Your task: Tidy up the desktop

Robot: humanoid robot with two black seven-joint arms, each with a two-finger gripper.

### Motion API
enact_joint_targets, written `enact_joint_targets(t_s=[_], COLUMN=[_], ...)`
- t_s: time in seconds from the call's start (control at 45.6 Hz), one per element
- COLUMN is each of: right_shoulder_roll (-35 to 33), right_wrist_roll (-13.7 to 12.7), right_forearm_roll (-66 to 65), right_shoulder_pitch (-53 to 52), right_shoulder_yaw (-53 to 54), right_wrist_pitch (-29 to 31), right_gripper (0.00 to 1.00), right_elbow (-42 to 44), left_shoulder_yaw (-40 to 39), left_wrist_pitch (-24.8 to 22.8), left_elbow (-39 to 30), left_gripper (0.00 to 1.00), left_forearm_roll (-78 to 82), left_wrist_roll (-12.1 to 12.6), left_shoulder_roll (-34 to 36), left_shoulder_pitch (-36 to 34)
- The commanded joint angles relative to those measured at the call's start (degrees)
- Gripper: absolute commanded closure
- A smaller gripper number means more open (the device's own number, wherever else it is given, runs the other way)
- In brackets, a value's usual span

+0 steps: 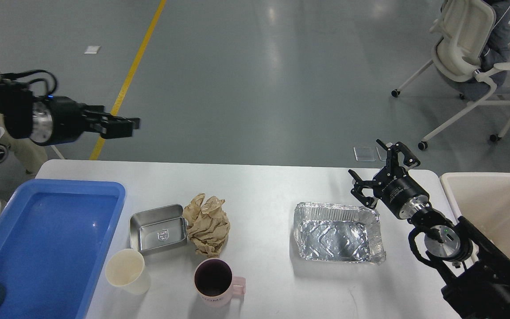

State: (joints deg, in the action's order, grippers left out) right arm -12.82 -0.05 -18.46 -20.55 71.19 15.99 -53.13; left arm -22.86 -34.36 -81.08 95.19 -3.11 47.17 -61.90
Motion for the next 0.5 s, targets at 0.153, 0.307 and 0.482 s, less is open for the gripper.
enact_joint_targets(t_s=[0.153, 0.307, 0.482], right_shoulder_roll=[-0.28, -0.8, -1.07], right_wrist_roll=[0.05, 0.05, 0.05], right_forearm_roll=[0.1, 0.1, 0.18], right_shoulder_pitch=[-0.46, -0.37, -0.2], right_shoulder_yaw=[0.26, 0.62, 0.7], right_wrist_pitch=[0.1, 0.53, 0.8], right_gripper=[0.0, 0.0, 0.0], right_elbow=[-0.22, -0.22, -0.22], left_shoulder_yaw=[2.55, 2.55, 2.64], left_wrist_pitch=[-14.14, -18.99, -19.69], left_elbow=[-4.52, -3.65, -2.94], left_gripper=[0.07, 0.07, 0.07], left_forearm_roll=[5.35, 5.09, 4.91], left_wrist_roll=[8.81, 17.78, 17.79], left_shoulder_roll=[-19.64, -25.28, -26.33], left_shoulder_pitch=[-1.47, -0.59, 1.43])
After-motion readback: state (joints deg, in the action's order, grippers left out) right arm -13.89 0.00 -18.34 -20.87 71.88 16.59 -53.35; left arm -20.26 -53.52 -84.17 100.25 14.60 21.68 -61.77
